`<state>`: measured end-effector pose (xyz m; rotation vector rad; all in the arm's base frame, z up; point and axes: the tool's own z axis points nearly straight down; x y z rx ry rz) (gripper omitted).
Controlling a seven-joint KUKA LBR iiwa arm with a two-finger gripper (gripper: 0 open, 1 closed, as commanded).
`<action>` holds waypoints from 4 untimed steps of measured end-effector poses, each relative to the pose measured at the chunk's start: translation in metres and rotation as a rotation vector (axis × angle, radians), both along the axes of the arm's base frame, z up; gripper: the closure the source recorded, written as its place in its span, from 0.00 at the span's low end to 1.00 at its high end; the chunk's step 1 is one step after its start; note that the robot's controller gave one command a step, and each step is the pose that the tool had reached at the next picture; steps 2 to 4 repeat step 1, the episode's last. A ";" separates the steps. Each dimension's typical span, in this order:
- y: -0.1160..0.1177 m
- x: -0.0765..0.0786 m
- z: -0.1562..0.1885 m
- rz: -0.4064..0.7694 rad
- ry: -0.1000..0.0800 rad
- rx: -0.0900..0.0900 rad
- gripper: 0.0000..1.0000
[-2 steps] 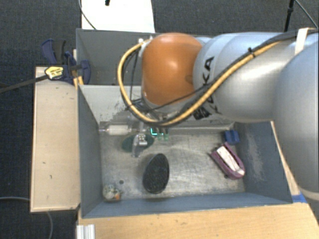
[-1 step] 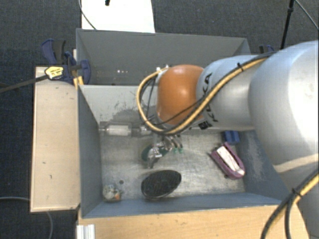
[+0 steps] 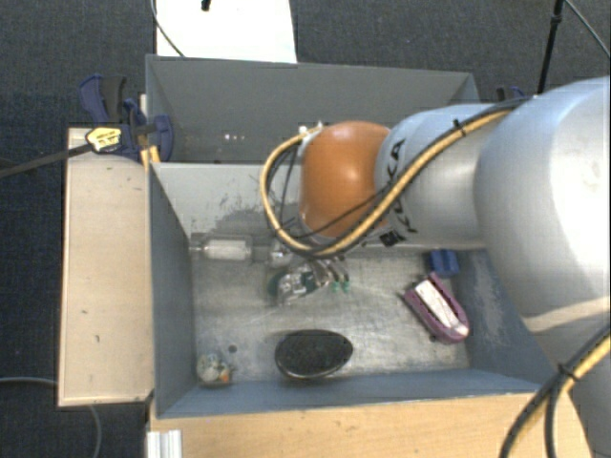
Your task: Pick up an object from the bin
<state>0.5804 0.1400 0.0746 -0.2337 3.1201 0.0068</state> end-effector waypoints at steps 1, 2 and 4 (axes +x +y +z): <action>0.008 -0.008 0.146 0.150 0.001 -0.004 1.00; 0.008 -0.008 0.146 0.150 0.001 -0.004 1.00; 0.008 -0.008 0.146 0.150 0.001 -0.004 1.00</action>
Offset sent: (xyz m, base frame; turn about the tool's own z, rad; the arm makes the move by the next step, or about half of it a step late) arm -0.0107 0.0071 0.1408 -0.1499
